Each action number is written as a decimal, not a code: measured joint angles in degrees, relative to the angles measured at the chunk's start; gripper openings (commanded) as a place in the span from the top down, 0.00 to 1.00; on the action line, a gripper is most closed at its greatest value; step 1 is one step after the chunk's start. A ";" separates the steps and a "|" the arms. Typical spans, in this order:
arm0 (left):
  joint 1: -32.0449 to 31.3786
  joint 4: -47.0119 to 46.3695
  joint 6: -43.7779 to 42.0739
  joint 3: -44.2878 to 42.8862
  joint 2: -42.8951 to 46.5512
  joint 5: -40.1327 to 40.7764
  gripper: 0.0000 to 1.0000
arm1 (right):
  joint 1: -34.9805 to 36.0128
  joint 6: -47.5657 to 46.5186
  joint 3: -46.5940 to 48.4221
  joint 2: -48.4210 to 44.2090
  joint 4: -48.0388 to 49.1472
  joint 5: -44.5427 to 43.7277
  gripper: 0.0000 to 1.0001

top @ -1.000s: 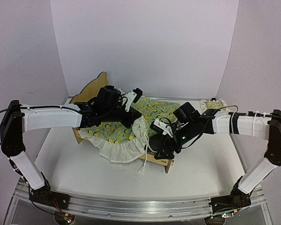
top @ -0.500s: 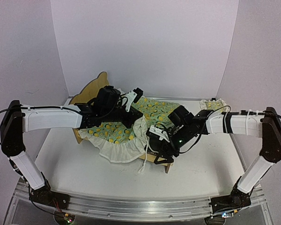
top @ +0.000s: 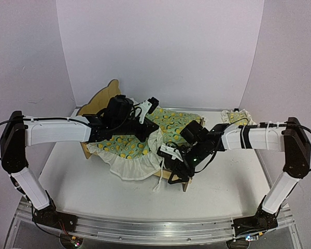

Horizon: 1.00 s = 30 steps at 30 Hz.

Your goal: Set up the pet bed

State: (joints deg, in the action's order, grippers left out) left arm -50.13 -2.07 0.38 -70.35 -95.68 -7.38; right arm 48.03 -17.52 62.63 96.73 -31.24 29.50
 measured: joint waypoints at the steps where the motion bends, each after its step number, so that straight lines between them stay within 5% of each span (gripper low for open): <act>1: 0.00 0.00 0.00 0.00 0.00 0.00 1.00 | 0.24 0.02 0.00 0.17 0.02 -0.37 0.35; 16: 0.00 -0.98 0.42 0.83 -1.55 -0.26 1.00 | 4.87 5.01 9.35 11.56 -2.91 -9.29 0.27; 30: 0.00 -1.44 1.73 3.26 -2.78 -2.34 1.00 | 4.79 11.13 13.22 7.76 -12.61 -10.69 0.08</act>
State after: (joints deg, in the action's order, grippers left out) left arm -50.13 -3.51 2.11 -67.09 -98.45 -9.72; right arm 52.82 -6.39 75.85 104.49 -43.86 18.81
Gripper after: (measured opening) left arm 0.006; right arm 0.915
